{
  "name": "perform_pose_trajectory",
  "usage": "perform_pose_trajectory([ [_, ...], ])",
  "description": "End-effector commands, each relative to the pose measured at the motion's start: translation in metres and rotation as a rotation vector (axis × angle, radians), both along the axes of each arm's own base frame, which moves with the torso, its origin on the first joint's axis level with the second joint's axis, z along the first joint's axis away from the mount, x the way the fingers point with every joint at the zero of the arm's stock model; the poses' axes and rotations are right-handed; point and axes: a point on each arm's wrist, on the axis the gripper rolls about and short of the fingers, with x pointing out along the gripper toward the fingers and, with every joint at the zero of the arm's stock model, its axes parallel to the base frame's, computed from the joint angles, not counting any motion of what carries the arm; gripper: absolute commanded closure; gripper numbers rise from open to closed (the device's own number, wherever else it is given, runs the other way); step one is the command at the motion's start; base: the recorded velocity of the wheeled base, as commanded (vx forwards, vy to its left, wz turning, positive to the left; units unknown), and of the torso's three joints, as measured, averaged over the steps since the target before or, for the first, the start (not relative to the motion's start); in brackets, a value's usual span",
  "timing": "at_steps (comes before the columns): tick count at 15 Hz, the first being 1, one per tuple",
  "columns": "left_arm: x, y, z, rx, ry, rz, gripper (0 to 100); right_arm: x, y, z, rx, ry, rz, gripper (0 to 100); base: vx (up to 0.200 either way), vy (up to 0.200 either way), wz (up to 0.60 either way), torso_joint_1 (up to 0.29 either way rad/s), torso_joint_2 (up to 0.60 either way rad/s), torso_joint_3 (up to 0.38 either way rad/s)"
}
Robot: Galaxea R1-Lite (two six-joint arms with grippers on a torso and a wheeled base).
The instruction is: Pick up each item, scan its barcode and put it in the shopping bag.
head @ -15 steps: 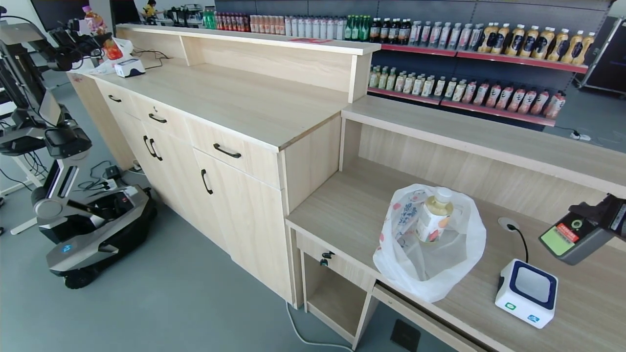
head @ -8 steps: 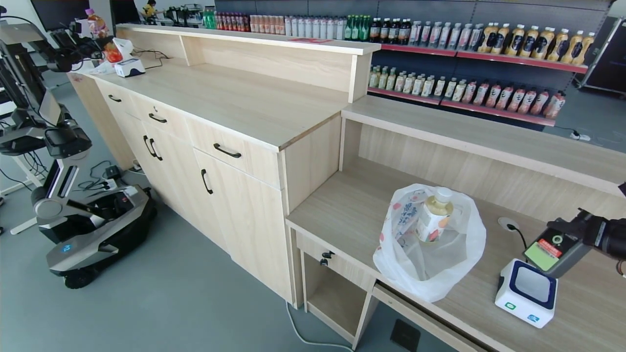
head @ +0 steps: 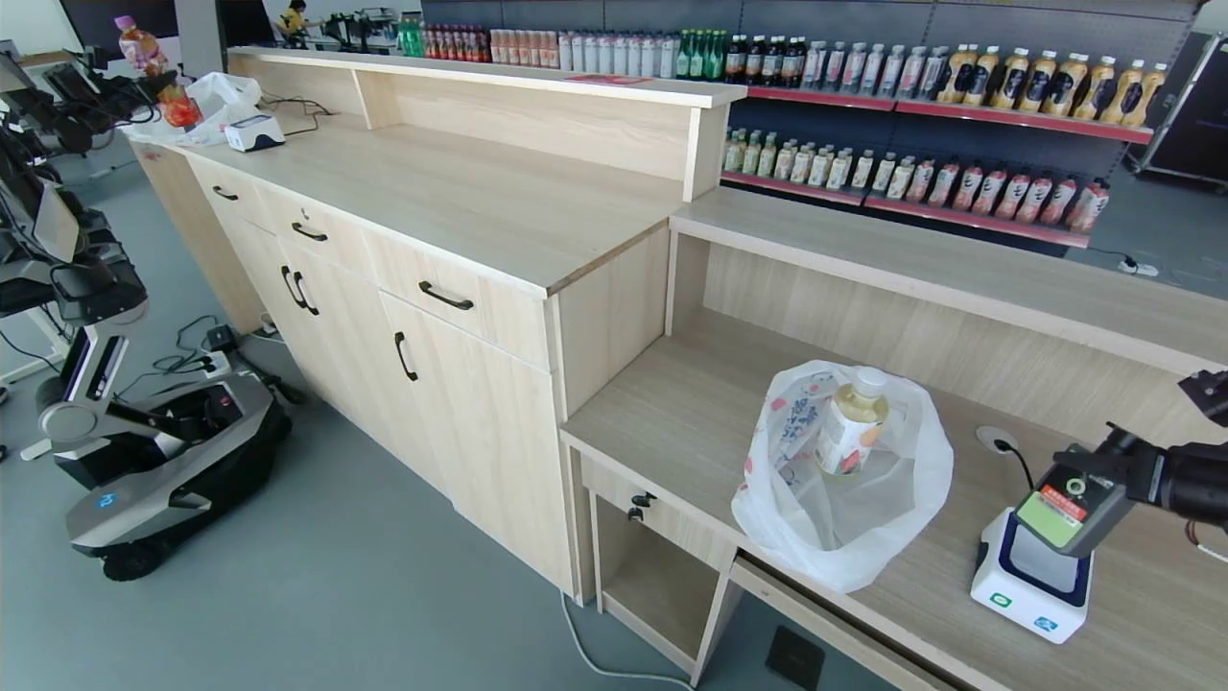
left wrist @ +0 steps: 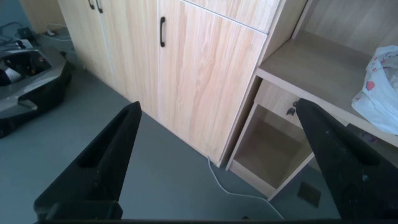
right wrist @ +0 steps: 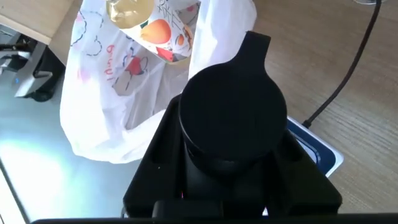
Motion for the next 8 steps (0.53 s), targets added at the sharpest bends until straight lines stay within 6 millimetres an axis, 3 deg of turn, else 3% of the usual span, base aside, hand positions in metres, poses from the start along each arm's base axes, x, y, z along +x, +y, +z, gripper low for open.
perform_pose_trajectory([
  [1,0.000,0.000,0.000,0.000,-0.001,0.000,0,0.006,-0.003,-0.009,-0.017,0.010,0.018,100,0.000,0.000,0.00,0.000,0.00,0.000],
  [8,0.000,0.000,0.000,0.000,-0.001,0.000,0,0.013,0.001,-0.023,-0.061,0.025,0.069,100,0.000,0.000,0.00,0.000,0.00,0.000],
])
